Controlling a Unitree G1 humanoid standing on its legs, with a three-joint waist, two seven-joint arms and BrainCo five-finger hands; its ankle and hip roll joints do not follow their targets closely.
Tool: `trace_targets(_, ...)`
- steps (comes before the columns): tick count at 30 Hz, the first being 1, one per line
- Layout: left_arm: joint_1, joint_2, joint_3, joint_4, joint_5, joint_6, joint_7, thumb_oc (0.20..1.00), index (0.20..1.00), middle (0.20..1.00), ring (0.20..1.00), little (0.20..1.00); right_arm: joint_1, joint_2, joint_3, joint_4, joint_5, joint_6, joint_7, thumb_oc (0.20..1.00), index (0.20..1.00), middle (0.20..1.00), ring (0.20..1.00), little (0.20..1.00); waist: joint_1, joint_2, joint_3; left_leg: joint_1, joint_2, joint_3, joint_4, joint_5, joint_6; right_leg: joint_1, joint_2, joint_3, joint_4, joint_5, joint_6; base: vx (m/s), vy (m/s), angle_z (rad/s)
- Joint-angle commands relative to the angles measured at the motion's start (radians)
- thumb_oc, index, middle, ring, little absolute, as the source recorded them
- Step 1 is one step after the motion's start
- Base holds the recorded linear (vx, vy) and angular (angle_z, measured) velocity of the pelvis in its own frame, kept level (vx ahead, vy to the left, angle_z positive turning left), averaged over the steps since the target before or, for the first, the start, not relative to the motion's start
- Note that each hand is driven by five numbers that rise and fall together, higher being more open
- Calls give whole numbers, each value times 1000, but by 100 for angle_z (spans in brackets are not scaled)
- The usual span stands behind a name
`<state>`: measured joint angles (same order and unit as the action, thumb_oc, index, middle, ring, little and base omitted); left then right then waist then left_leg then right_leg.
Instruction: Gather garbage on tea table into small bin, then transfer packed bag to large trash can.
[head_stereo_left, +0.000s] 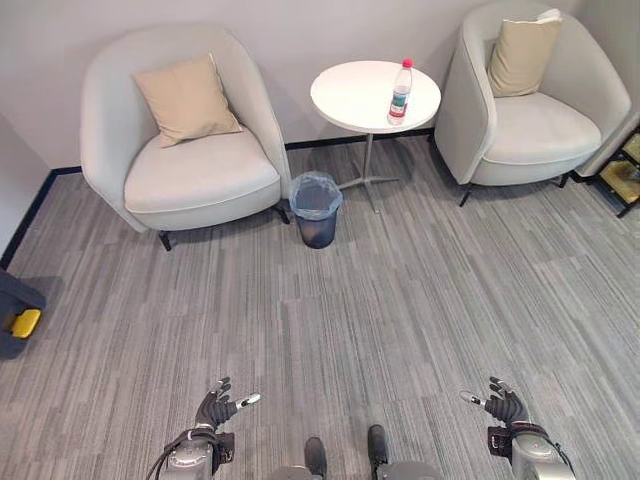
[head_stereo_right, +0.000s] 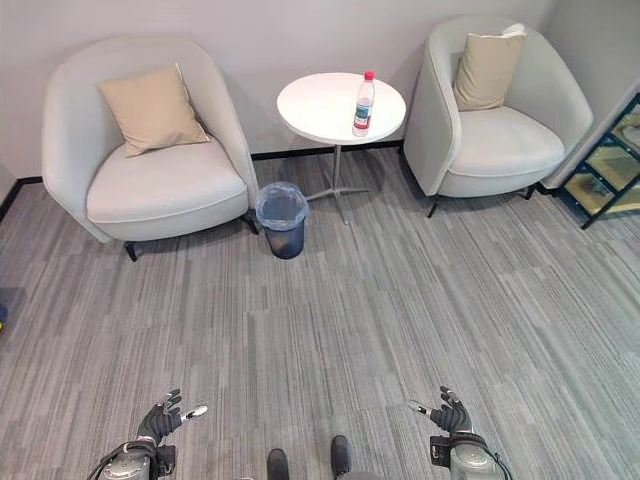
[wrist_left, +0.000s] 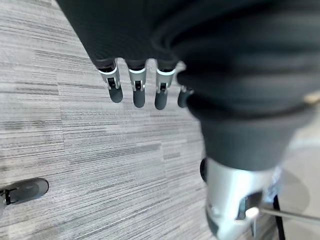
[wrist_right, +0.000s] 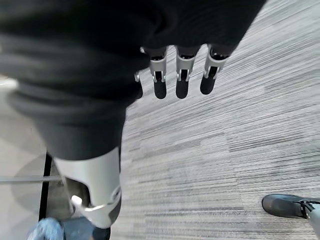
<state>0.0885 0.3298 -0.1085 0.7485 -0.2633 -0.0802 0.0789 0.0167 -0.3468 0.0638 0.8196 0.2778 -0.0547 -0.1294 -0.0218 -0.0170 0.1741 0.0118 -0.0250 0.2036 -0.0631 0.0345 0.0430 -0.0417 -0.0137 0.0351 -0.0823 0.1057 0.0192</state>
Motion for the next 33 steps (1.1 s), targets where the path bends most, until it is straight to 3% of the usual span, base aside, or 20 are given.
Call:
trace_targets(1, -18, 31, 33, -28, -18, -37, 20, 1000, 1000, 1000, 1000, 1000, -59, 0, -4, -15, 22, -24, -15, 1000, 1000, 1000, 1000, 1000, 8, -7, 5, -40, -4, -79, 187, -209, -7, -50, -95, -41, 263, -171, 132, 154, 79, -68)
trace_targets(2, -14, 26, 39, -24, -24, -42, 25, 1000, 1000, 1000, 1000, 1000, -71, -4, 16, -37, 5, -23, -11, 1000, 1000, 1000, 1000, 1000, 12, -4, 18, -7, 0, -56, 179, -226, -5, -104, -113, -100, 294, -151, 139, 113, 8, -101)
trace_targets(3, -14, 26, 39, -24, -24, -42, 25, 1000, 1000, 1000, 1000, 1000, -71, -4, 16, -37, 5, -23, -11, 1000, 1000, 1000, 1000, 1000, 12, -4, 18, -7, 0, -56, 179, -226, -5, -104, -113, -100, 294, -151, 139, 361, -93, -92)
trace_targets(4, -26, 19, 37, -16, -36, -45, 30, 1000, 1000, 1000, 1000, 1000, -84, -12, 36, -64, -9, -26, -13, 1000, 1000, 1000, 1000, 1000, 6, -2, 33, 58, 1, -35, 154, -246, -13, -159, -122, -191, 210, -100, 132, 396, -195, -70)
trace_targets(5, -30, 16, 33, -13, -36, -48, 33, 1000, 1000, 1000, 1000, 1000, -82, -12, 41, -68, -14, -24, -14, 1000, 1000, 1000, 1000, 1000, 0, 2, 40, 89, 7, -35, 145, -253, -22, -181, -131, -242, 184, -87, 132, 486, -258, -45)
trace_targets(6, -35, 14, 28, -11, -35, -48, 37, 1000, 1000, 1000, 1000, 1000, -80, -12, 42, -75, -15, -26, -15, 1000, 1000, 1000, 1000, 1000, -9, 5, 46, 107, 12, -40, 141, -255, -30, -193, -133, -249, 183, -82, 132, 325, -209, -33)
trace_targets(8, -34, 10, 20, -12, -22, -52, 30, 1000, 1000, 1000, 1000, 1000, -58, -10, 36, -89, -14, -31, -13, 1000, 1000, 1000, 1000, 1000, -17, 4, 35, 133, 12, -55, 136, -270, -43, -168, -133, -247, 159, -81, 123, 268, -192, 7)
trace_targets(10, -36, -6, 10, -7, -21, -51, 31, 1000, 1000, 1000, 1000, 1000, -50, -14, 32, -86, -14, -42, -15, 1000, 1000, 1000, 1000, 1000, -22, 12, 24, 138, 41, -61, 169, -256, -74, -142, -117, -255, 163, -86, 99, 272, -272, 65)
trace_targets(12, -36, -15, -1, -11, -23, -47, 23, 1000, 1000, 1000, 1000, 1000, -43, -16, 31, -89, -14, -43, -12, 1000, 1000, 1000, 1000, 1000, -30, 19, 13, 119, 75, -70, 223, -209, -104, -120, -100, -264, 152, -101, 74, 246, -327, 64)
trace_targets(13, -43, -22, -12, -13, -27, -44, 16, 1000, 1000, 1000, 1000, 1000, -38, -23, 29, -97, -1, -51, -11, 1000, 1000, 1000, 1000, 1000, -30, 28, 17, 79, 109, -84, 339, -139, -135, -77, -66, -260, 136, -128, 41, 233, -336, 43)
trace_targets(16, -63, -32, -32, 2, -29, -39, 11, 1000, 1000, 1000, 1000, 1000, -44, -30, 31, -81, 10, -50, -15, 1000, 1000, 1000, 1000, 1000, -31, 21, 22, 15, 132, -90, 459, -66, -151, -33, -46, -257, 112, -164, 6, 184, -249, 4)
trace_targets(17, -70, -32, -39, 2, -32, -40, 13, 1000, 1000, 1000, 1000, 1000, -45, -32, 31, -79, 13, -49, -17, 1000, 1000, 1000, 1000, 1000, -29, 16, 28, -8, 135, -94, 481, -58, -147, -21, -42, -253, 108, -173, 0, 185, -165, -31)
trace_targets(18, -76, -32, -45, -1, -32, -40, 13, 1000, 1000, 1000, 1000, 1000, -47, -36, 34, -77, 16, -50, -17, 1000, 1000, 1000, 1000, 1000, -21, 14, 38, -35, 120, -105, 482, -81, -135, -4, -39, -242, 102, -182, -1, 188, -127, -17)
trace_targets(22, -79, -28, -55, -13, -26, -38, 10, 1000, 1000, 1000, 1000, 1000, -46, -45, 34, -84, 19, -51, -12, 1000, 1000, 1000, 1000, 1000, -9, -2, 38, -108, 66, -134, 400, -149, -106, 16, -45, -224, 83, -201, 11, 185, -61, -4)
trace_targets(24, -88, -19, -65, -8, -21, -37, 10, 1000, 1000, 1000, 1000, 1000, -46, -41, 38, -59, 27, -50, -16, 1000, 1000, 1000, 1000, 1000, 12, -11, 53, -220, 48, -132, 298, -96, -113, 51, -39, -213, 78, -222, 14, 269, -21, -13)
trace_targets(27, -78, -14, -62, -15, -13, -34, 11, 1000, 1000, 1000, 1000, 1000, -29, -34, 38, -49, 24, -39, -22, 1000, 1000, 1000, 1000, 1000, 38, 0, 56, -269, 77, -77, 156, 26, -131, 117, -13, -198, 67, -254, 19, 323, 63, -7)
trace_targets(31, -68, -14, -52, -17, -17, -34, 14, 1000, 1000, 1000, 1000, 1000, -23, -23, 37, -39, 17, -36, -22, 1000, 1000, 1000, 1000, 1000, 50, 1, 46, -273, 90, -46, 116, 47, -130, 170, -7, -176, 78, -283, 26, 345, 140, -28)
trace_targets(33, -46, -13, -43, -25, -9, -32, 8, 1000, 1000, 1000, 1000, 1000, -13, -9, 34, -39, 0, -35, -10, 1000, 1000, 1000, 1000, 1000, 52, -8, 25, -251, 81, -41, 128, 40, -112, 198, -31, -164, 90, -291, 41, 346, 195, -29)
